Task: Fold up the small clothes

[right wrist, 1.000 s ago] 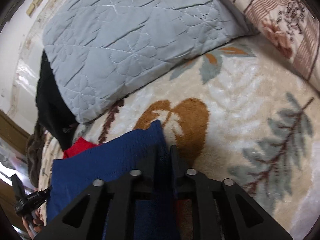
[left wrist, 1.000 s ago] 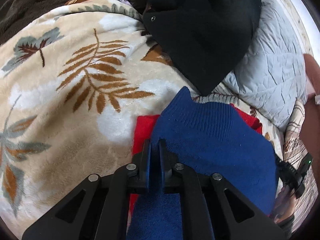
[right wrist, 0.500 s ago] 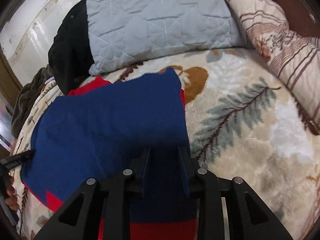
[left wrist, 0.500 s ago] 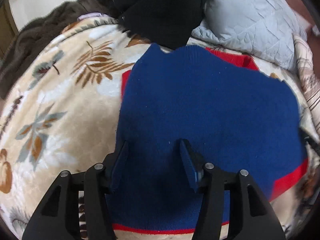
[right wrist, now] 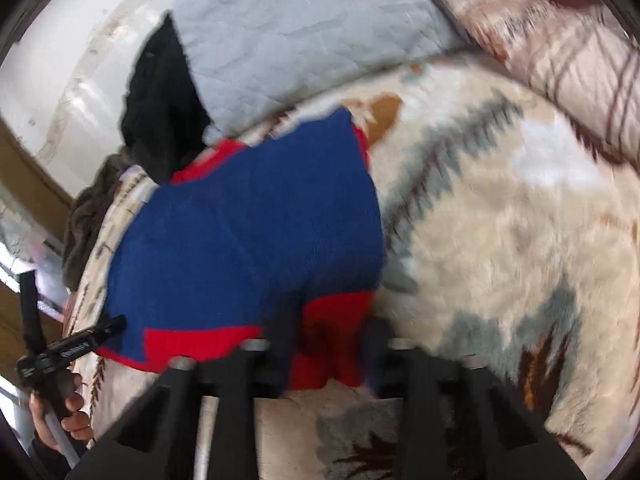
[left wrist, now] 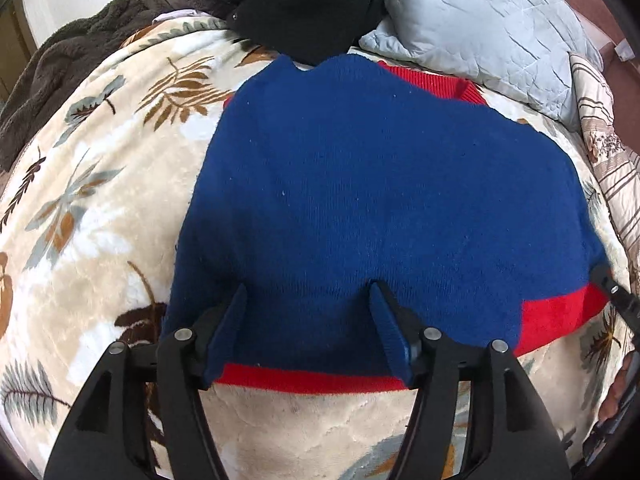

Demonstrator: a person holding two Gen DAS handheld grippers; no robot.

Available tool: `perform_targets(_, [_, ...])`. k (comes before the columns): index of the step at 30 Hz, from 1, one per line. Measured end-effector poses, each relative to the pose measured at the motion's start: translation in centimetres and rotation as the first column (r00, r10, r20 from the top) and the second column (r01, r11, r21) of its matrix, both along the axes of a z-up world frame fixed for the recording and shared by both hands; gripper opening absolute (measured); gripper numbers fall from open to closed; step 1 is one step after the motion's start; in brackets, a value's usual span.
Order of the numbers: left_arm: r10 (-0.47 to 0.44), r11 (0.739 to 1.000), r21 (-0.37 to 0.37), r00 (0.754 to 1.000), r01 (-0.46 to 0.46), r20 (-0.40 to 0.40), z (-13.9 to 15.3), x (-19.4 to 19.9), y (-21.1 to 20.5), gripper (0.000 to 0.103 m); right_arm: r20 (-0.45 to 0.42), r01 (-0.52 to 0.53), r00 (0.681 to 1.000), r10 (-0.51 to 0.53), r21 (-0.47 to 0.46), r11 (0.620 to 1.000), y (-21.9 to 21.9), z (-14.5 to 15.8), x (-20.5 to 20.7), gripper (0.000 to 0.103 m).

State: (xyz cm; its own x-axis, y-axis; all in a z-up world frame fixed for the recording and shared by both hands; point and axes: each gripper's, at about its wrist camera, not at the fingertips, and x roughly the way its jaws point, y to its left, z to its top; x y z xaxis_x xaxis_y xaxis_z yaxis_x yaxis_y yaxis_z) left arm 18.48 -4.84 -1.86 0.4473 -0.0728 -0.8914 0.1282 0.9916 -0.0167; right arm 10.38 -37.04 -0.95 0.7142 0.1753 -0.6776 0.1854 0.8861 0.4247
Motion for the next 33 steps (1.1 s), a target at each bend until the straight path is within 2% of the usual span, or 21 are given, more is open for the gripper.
perform_targets(2, [0.005, 1.0, -0.009, 1.0, -0.005, -0.014, -0.1, 0.1, 0.2, 0.065, 0.042, 0.016, 0.999, -0.017, 0.024, 1.0, -0.6, 0.8, -0.5, 0.013])
perform_targets(4, [0.01, 1.0, -0.021, 1.0, -0.011, -0.029, -0.2, 0.2, 0.3, 0.066, 0.02, 0.027, 0.999, -0.027, 0.037, 0.999, -1.1, 0.5, -0.2, 0.013])
perform_targets(7, [0.02, 0.999, -0.025, 0.999, -0.021, -0.039, -0.3, 0.2, 0.5, 0.069, -0.138, 0.035, 0.99, -0.031, 0.027, 0.999, -1.1, -2.4, 0.8, 0.014])
perform_targets(8, [0.021, 1.0, -0.021, 0.999, -0.022, -0.041, -0.4, 0.2, 0.4, 0.07, -0.141, 0.039, 0.989, -0.037, 0.013, 0.999, -0.9, -2.6, 0.9, 0.017])
perform_targets(10, [0.022, 1.0, -0.006, 0.999, -0.023, -0.039, -0.4, 0.1, 0.2, 0.071, -0.132, 0.037, 0.991, -0.039, -0.022, 0.999, -0.4, -1.9, 0.6, 0.024])
perform_targets(12, [0.026, 1.0, -0.001, 0.999, -0.026, -0.045, -0.3, 0.0, 0.1, 0.071, -0.099, 0.047, 0.994, -0.055, -0.085, 0.995, 0.1, -0.8, 0.2, 0.025])
perform_targets(15, [0.028, 1.0, -0.013, 0.998, -0.028, -0.053, 0.5, -0.6, 0.2, 0.071, 0.012, 0.072, 0.997, -0.071, -0.173, 0.982, 0.9, 1.5, -0.8, 0.026])
perform_targets(17, [0.018, 1.0, -0.024, 0.999, -0.019, -0.049, 1.1, -1.2, 0.0, 0.071, 0.066, 0.07, 0.996, -0.058, -0.206, 0.976, 1.4, 2.4, -1.0, 0.029])
perform_targets(19, [0.012, 0.999, -0.034, 0.999, -0.014, -0.042, 1.6, -2.1, -0.3, 0.071, 0.086, 0.033, 0.996, -0.016, -0.2, 0.979, 1.9, 2.5, -0.6, 0.03])
perform_targets(21, [0.007, 0.999, -0.041, 0.999, -0.009, -0.048, 1.5, -2.7, -0.5, 0.071, 0.052, 0.002, 0.999, 0.007, -0.177, 0.984, 2.2, 1.9, 0.2, 0.03])
perform_targets(24, [0.011, 1.0, -0.02, 0.998, -0.013, -0.07, 0.3, -2.8, -1.1, 0.071, -0.14, -0.024, 0.99, 0.009, -0.106, 0.994, 1.8, -1.7, 1.6, 0.028])
perform_targets(28, [0.014, 1.0, -0.025, 0.995, -0.017, -0.099, -0.8, -2.4, -1.5, 0.071, -0.068, -0.004, 0.998, -0.006, -0.145, 0.989, 1.9, -0.3, 0.6, 0.029])
perform_targets(31, [-0.01, 0.995, -0.099, 0.996, 0.001, -0.087, 0.2, -2.5, -1.3, 0.071, 0.021, 0.019, 1.0, -0.016, -0.167, 0.986, 2.0, 1.0, -0.2, 0.031])
perform_targets(33, [-0.022, 0.991, -0.135, 0.998, 0.013, -0.063, 1.1, -2.3, -1.2, 0.071, 0.013, 0.012, 1.0, -0.01, -0.168, 0.986, 2.0, 0.8, 0.3, 0.032])
